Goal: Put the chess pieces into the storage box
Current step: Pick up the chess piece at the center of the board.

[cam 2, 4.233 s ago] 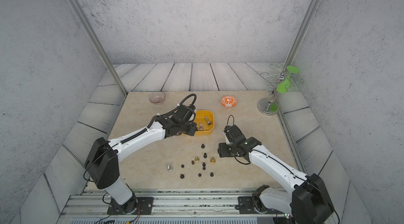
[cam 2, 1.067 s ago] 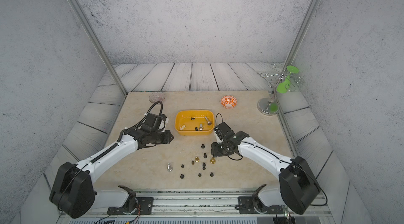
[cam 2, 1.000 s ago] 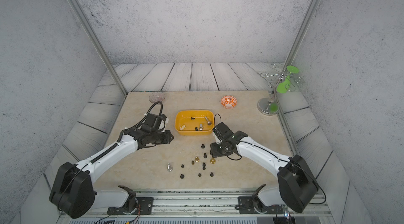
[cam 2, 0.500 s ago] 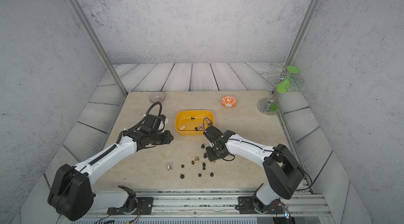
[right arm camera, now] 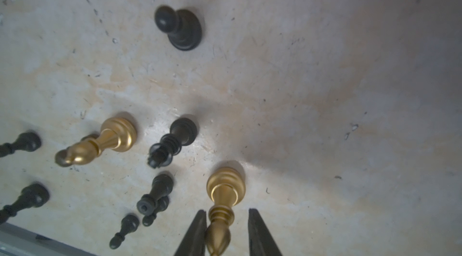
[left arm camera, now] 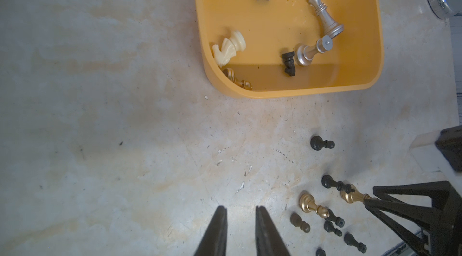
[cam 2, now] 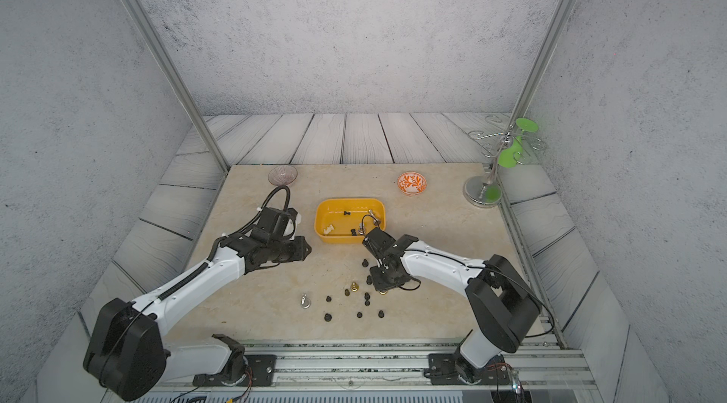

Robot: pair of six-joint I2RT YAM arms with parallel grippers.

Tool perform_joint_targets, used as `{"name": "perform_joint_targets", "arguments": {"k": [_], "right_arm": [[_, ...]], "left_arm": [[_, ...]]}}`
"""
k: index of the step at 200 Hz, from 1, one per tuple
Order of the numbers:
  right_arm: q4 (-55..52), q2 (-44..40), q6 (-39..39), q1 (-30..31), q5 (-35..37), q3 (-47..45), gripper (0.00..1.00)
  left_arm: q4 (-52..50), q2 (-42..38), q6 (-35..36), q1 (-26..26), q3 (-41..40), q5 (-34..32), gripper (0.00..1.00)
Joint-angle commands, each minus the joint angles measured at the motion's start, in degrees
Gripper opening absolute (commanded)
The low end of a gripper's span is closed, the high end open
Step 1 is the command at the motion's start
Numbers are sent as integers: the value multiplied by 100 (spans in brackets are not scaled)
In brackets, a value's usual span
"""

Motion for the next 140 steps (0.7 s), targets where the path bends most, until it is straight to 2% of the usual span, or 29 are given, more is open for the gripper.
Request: {"name": "perform_joint_targets", "arguments": {"k": [1,63,140], "right_arm": [[-92,165,52,38,139,13,28],[-165,135,-4,56,94,73,11],[-393,-425,-69,48,5,280,8]], "left_arm": [[30,-149,-34,35,-72,-65,24],[7,-175,-51,35,-102,-76,24],[-42,-230,-112,35,-107,-138,24]]}}
